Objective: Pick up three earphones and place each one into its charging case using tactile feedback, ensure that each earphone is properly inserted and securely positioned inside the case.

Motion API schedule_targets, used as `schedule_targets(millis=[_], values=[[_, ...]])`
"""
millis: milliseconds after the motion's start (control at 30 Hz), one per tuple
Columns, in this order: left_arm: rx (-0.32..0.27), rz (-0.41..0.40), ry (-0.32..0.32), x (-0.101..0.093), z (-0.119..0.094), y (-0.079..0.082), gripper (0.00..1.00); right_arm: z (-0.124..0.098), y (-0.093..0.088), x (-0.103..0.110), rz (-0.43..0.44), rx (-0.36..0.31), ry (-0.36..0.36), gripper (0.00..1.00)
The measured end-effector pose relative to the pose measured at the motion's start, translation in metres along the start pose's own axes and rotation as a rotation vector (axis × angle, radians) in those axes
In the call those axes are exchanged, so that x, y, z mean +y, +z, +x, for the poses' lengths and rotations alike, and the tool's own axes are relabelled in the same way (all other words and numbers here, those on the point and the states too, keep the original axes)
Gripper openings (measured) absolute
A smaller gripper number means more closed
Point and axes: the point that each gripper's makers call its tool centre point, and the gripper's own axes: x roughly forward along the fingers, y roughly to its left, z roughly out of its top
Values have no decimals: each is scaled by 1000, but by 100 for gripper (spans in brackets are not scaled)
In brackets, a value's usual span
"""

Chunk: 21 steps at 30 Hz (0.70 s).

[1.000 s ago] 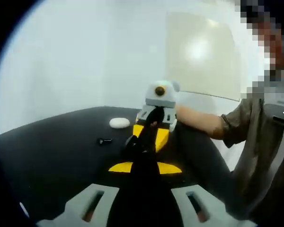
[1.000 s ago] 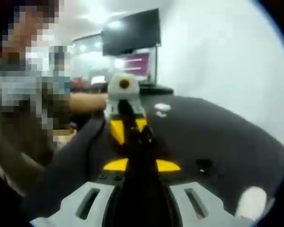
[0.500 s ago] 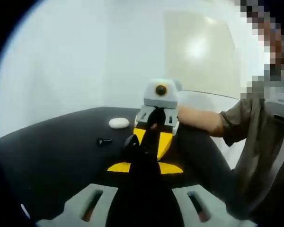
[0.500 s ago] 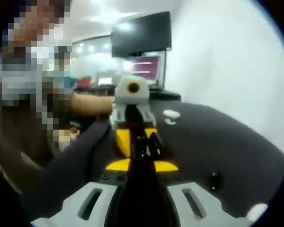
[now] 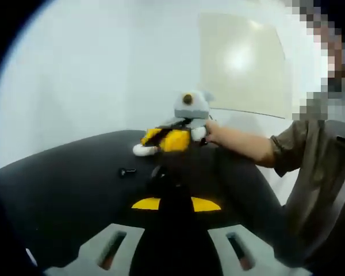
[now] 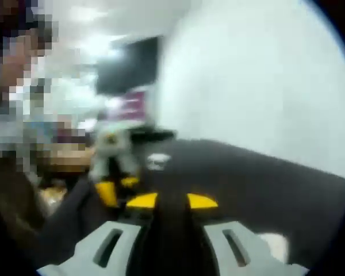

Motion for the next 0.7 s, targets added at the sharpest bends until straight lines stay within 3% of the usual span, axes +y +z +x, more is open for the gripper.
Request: schedule_targets(millis=[33,100,233,333,467,600,700], values=[[0,2,0,0,0,0,15,3,-6,-11,-11,64,-47,15],[0,2,1,0,0,0,15,11,-13,-18,-33,141,-61,15],[0,3,2,0,0,0,15,31,-21,-9,36,203,50,15],[0,5,4,0,1,-1,15,42,-30,-7,13,255,79,15],[-2,10,10,1,1,0,15,46,-40,-8,-19,280,79,15],[-3,23,16,1,1,0,15,45,-44,-6,-11,237,81,15],[-3,46,25,0,1,0,15,39,-44,-10,-105,276,39,15]])
